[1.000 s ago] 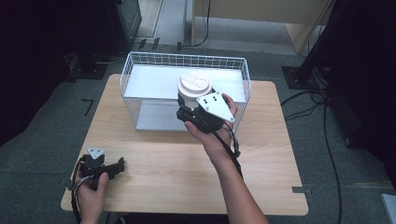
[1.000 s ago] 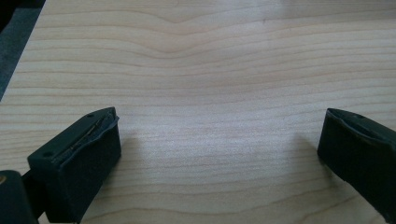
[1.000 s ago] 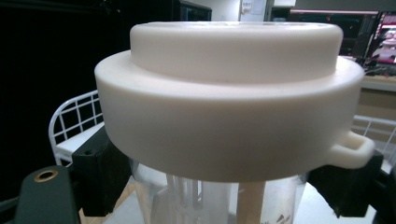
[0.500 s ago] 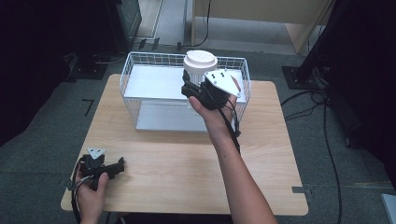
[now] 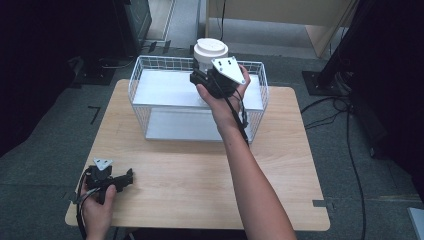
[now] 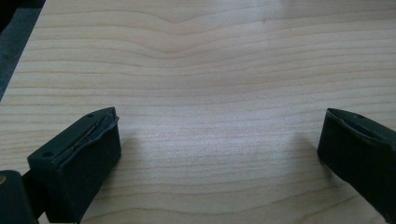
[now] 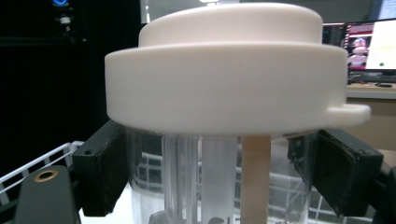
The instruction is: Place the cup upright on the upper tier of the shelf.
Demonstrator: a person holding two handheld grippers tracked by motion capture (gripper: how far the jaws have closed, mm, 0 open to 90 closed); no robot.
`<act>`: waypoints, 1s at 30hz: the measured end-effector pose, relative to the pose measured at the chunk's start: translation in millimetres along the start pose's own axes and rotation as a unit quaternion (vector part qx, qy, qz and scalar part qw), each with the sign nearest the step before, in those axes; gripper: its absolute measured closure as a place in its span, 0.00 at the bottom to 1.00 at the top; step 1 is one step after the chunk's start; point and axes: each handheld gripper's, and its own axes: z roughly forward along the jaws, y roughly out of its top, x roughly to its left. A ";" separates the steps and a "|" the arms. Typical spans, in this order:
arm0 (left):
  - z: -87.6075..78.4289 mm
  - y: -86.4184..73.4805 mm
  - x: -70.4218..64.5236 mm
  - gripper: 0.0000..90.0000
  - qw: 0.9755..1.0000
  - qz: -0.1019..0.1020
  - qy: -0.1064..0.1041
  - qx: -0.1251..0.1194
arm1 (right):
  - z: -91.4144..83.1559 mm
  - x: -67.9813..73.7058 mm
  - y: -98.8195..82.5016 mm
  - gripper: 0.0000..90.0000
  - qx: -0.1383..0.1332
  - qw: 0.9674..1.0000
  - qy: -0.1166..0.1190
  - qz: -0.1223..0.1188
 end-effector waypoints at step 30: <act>0.1 -0.1 0.0 0.00 1.000 0.000 0.000 0.000 | 45.2 4.4 -8.7 0.03 0.004 1.000 0.008 0.002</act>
